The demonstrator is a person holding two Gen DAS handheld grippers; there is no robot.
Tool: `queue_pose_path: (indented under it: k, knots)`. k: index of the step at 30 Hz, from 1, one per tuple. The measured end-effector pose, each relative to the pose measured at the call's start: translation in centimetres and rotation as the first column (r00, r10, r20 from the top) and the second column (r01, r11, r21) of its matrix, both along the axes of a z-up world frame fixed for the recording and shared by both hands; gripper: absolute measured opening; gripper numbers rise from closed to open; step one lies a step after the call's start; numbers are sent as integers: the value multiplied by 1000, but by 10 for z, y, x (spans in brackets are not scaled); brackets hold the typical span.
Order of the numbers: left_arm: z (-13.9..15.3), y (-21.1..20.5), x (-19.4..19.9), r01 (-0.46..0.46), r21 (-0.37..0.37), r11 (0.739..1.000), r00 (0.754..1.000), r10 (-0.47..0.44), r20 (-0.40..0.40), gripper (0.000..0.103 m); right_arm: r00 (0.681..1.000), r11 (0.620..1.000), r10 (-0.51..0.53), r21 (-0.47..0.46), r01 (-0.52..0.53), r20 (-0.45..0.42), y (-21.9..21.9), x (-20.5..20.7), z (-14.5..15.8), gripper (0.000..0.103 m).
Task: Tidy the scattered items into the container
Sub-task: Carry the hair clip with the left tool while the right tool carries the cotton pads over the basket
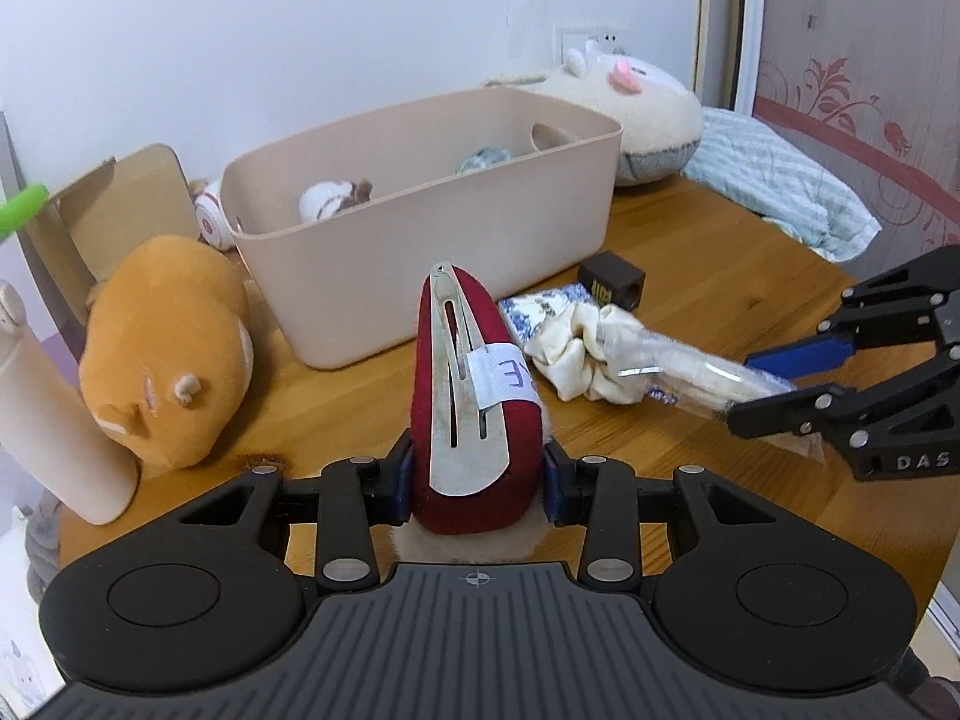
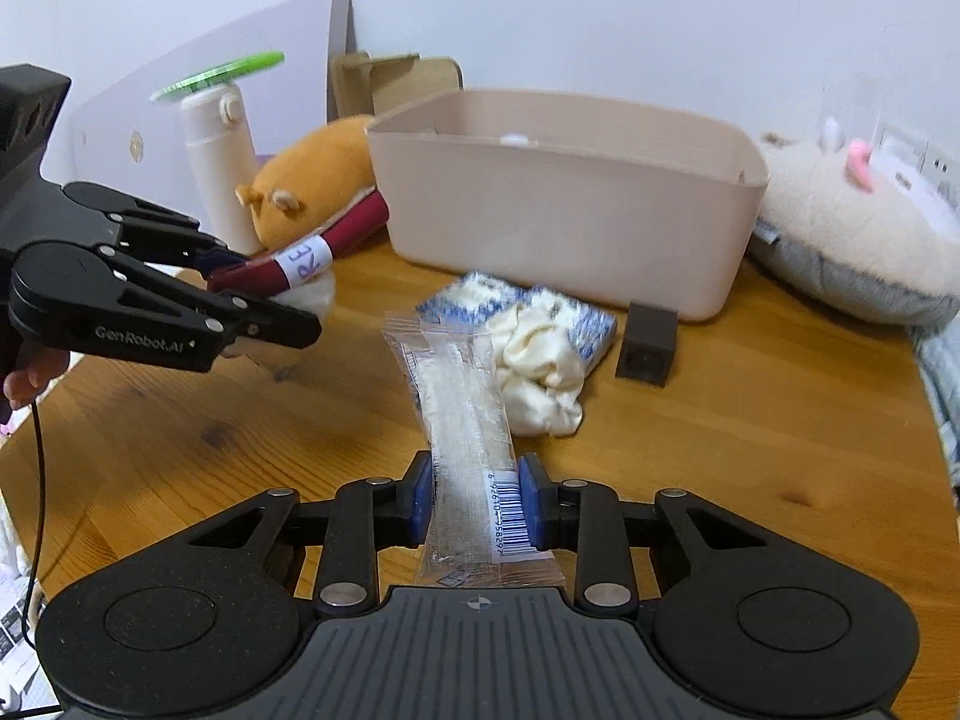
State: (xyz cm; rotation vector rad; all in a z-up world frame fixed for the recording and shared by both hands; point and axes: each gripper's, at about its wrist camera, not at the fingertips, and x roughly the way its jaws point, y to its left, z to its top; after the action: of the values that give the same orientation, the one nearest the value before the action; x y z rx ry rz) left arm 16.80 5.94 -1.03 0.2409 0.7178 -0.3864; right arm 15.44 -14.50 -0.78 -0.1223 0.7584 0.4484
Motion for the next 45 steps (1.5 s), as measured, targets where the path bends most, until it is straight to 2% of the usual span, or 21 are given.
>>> queue_pose_path:
  k: [10,22,33,45]
  knots:
    - [21,-2,-2,-17,5,1000,998,17,52,40,996,999,-31,30,28,87,-14,-3,35,28]
    - [64,-3,15,-32,-25,999,989,35,144,40,980,997,-64,49,55,188,-20,19,79,28]
    - [95,-9,58,-71,-51,996,977,80,196,40,974,997,-72,55,62,214,-9,56,97,28]
    - [86,-28,131,-132,-76,988,976,143,165,40,968,990,-125,85,109,217,-2,116,103,28]
